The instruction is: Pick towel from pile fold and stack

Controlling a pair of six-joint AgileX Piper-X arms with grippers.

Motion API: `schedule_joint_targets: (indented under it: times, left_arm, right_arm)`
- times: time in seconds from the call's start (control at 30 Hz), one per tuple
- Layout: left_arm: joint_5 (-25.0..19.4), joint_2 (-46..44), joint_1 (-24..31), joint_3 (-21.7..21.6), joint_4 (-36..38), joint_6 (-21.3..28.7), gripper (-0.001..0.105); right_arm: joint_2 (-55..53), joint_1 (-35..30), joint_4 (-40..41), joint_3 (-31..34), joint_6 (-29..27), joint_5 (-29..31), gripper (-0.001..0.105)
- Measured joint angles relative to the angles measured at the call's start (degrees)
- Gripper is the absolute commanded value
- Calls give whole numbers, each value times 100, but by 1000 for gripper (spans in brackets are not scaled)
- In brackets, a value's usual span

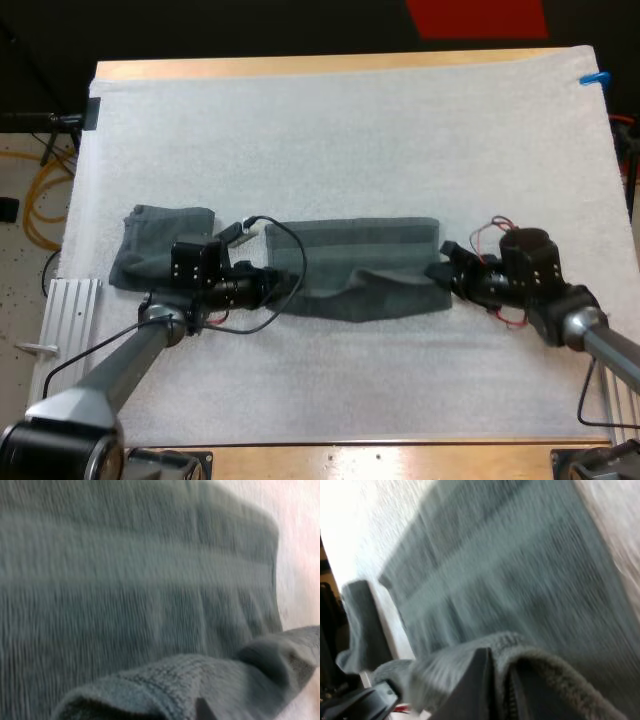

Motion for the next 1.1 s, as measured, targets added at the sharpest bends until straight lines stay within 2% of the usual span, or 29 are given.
schedule_joint_targets:
  times: [0.3, 0.43, 0.57, 0.67, 0.83, 1.1]
  left_arm:
    - [-731, 385, 0, -315, -594, -50, 0]
    - [-1158, 398, 45, -371, -748, -46, 0]
    - [-1357, 439, 258, -381, -857, -46, 0]
    - [-1360, 583, 421, -393, -900, -46, 0]
    - [-1089, 894, 494, -429, -901, -55, 0]
    - [-806, 899, 494, -738, -1026, -54, 0]
  right_arm:
    - [846, -33, -366, -765, 0, 62, 0]
    - [1056, -33, -443, -947, 0, 333, 0]
    - [1151, -33, -453, -993, 0, 680, 0]
    - [1197, -33, -453, -993, 0, 860, 0]
    - [1201, -33, -496, -993, 0, 1037, 0]
    - [1201, -33, -494, -993, 0, 1370, 0]
